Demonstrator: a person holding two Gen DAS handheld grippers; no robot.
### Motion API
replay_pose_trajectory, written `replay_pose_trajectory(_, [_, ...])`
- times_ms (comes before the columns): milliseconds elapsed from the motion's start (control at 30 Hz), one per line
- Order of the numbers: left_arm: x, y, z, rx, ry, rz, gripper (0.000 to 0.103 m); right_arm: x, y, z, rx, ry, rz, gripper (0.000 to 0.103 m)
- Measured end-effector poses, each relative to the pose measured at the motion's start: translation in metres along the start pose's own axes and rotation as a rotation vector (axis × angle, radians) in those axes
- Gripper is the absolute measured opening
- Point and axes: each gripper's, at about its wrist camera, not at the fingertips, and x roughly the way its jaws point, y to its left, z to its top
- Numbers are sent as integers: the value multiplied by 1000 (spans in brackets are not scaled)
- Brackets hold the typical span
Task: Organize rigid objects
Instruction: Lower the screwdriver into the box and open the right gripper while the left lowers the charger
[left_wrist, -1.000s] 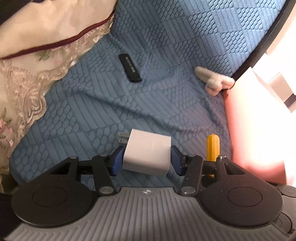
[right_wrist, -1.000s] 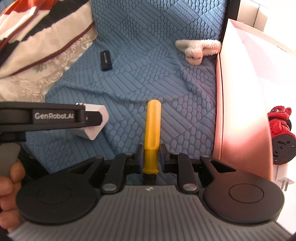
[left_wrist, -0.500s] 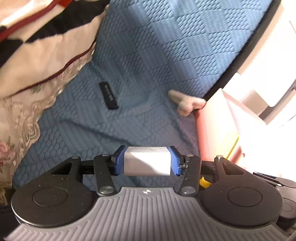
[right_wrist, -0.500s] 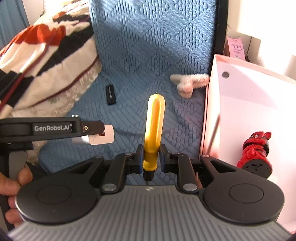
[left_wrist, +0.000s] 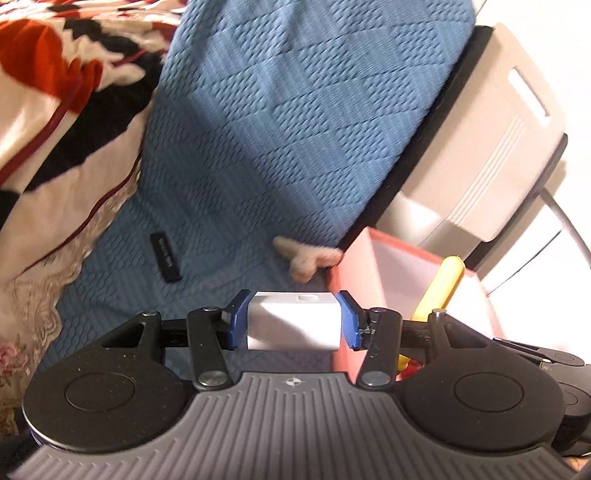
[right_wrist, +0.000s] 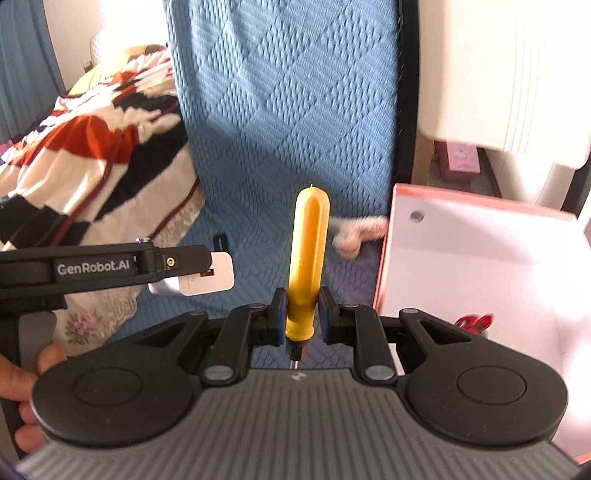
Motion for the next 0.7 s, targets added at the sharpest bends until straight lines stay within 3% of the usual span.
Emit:
replay_pose_trajectory(467, [-21, -88, 27, 35, -43, -80, 56, -66, -48, 32, 21, -66, -36, 21])
replay_pose_trajectory(700, [-5, -135, 12, 65, -29, -119, 56, -81, -95, 18, 73, -50, -87, 21])
